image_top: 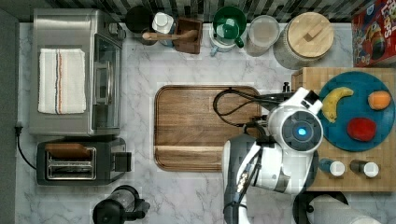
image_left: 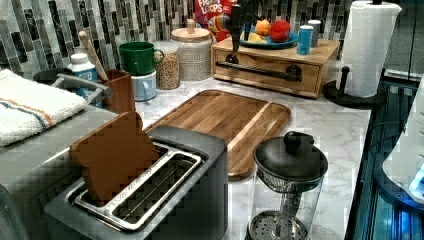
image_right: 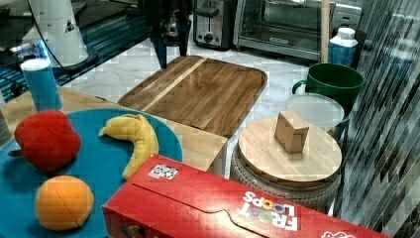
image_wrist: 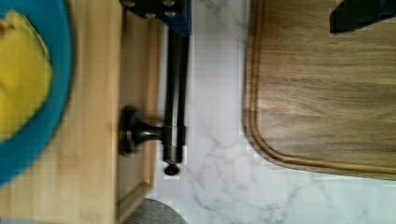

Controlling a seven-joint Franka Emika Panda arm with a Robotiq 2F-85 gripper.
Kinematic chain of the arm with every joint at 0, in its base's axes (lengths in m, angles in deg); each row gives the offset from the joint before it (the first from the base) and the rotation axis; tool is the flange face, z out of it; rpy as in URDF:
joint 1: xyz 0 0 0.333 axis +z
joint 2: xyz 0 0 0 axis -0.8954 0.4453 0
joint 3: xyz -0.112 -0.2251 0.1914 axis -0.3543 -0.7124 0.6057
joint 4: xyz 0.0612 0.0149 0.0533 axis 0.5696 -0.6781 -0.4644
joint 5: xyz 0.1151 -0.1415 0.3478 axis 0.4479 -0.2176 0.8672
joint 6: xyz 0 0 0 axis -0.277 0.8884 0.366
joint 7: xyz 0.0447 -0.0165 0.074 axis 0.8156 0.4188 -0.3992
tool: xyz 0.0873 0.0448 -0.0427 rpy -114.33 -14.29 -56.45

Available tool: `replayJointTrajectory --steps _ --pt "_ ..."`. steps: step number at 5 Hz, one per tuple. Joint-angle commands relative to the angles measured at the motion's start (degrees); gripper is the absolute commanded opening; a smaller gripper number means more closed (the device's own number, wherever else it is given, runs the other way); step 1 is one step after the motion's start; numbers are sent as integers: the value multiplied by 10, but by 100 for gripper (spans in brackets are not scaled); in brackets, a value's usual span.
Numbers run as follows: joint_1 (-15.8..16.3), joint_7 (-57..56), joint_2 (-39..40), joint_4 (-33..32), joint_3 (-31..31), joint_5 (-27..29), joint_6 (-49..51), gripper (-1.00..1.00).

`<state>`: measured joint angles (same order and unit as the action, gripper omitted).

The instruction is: Open the drawer.

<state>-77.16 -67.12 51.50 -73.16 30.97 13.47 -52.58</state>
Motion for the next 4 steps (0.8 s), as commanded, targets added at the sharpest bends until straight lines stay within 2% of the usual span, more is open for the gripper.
replayJointTrajectory --steps 1,4 --pt "-8 -43 32 -28 -13 -9 -87 100" --pt "-27 -45 82 -58 -20 -13 -202 100"
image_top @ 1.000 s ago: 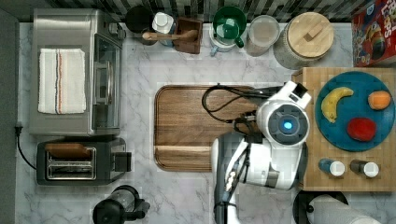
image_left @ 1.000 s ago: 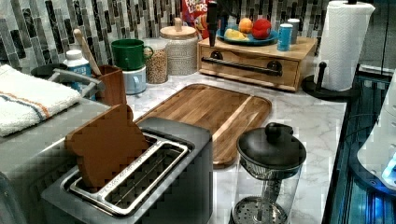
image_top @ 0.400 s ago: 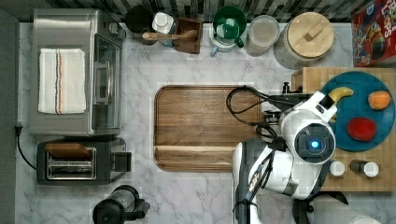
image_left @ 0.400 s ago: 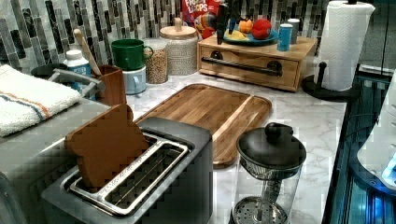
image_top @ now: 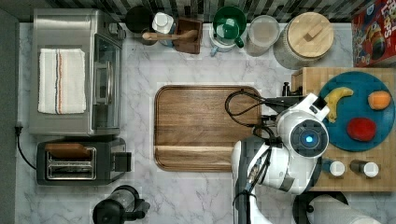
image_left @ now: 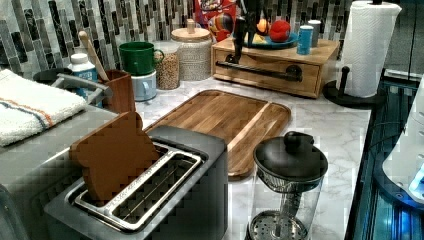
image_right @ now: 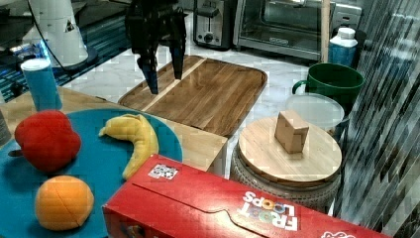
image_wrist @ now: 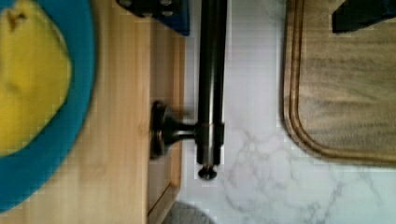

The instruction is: Open the drawer.

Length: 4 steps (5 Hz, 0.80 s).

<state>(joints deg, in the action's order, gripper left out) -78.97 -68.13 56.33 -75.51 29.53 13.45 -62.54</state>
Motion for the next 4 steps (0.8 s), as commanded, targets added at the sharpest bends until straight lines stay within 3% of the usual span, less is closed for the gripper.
replayJointTrajectory --steps 1,2,4 --pt "-13 -29 44 -48 -10 -17 -142 100" --pt "-12 -8 59 -60 -19 -41 -190 100" --pt "-3 18 72 -51 -16 -45 -185 100"
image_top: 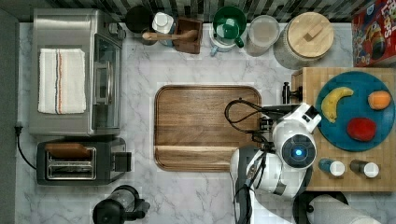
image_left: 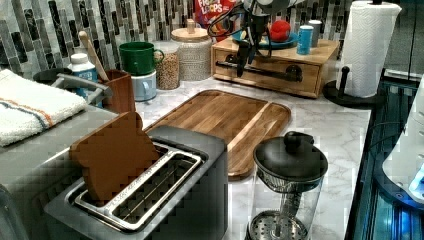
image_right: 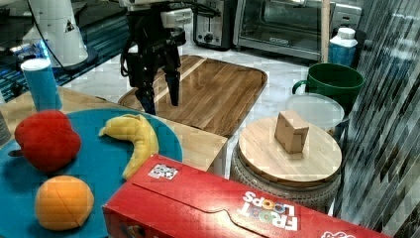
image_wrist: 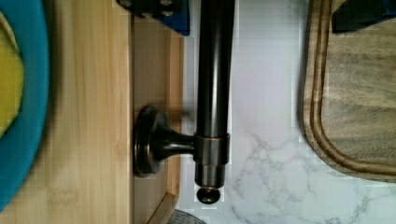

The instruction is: Open the drawer.

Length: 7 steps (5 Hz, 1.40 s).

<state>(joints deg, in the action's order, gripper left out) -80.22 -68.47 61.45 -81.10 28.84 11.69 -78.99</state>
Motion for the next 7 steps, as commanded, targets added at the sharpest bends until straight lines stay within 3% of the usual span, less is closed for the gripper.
replayJointTrajectory --steps 1,2,3,4,5,6,7 --pt "15 50 35 11 -1 -30 -18 100" --pt "47 94 27 15 -17 -40 11 100" --pt "56 111 16 33 5 -12 87 100" --pt "48 63 29 60 51 61 130 100" --pt "70 50 42 69 63 85 130 100" --pt "65 -8 54 86 97 142 165 100" --pt "89 12 55 86 109 156 175 100"
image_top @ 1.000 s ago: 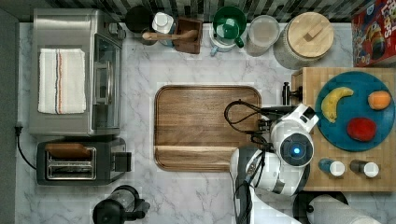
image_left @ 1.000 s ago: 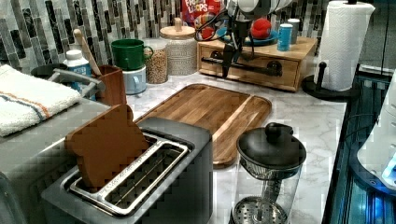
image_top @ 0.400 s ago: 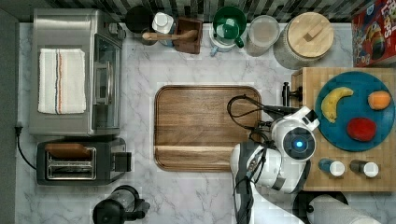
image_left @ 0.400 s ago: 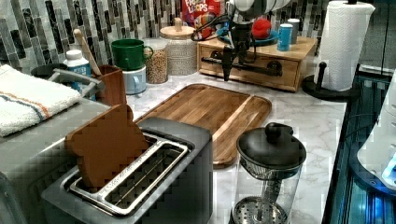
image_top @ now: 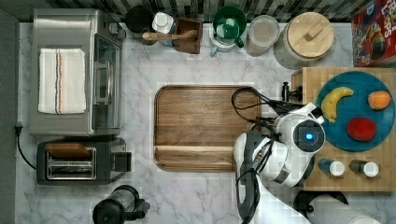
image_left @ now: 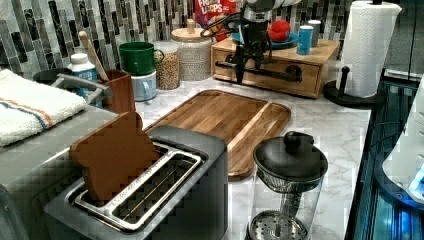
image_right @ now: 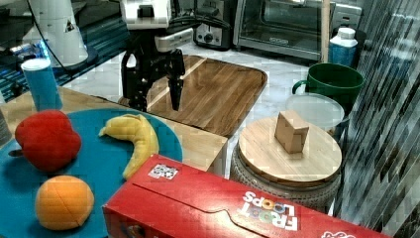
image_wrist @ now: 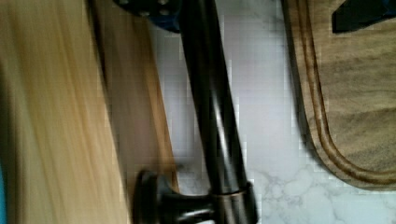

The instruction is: Open the drawer.

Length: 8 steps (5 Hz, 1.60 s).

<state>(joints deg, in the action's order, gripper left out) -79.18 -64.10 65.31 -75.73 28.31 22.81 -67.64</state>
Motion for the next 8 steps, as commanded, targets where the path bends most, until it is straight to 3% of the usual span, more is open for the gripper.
replayJointTrajectory --steps 1,2,3,6,7,8 --pt "90 18 3 44 133 57 119 100" --pt "35 70 -4 54 208 38 160 100" --pt "71 92 -15 53 185 51 171 100" --pt "77 186 -12 52 190 22 147 100" --pt "134 174 -14 52 132 40 148 100" --pt "104 180 -13 52 162 31 148 100"
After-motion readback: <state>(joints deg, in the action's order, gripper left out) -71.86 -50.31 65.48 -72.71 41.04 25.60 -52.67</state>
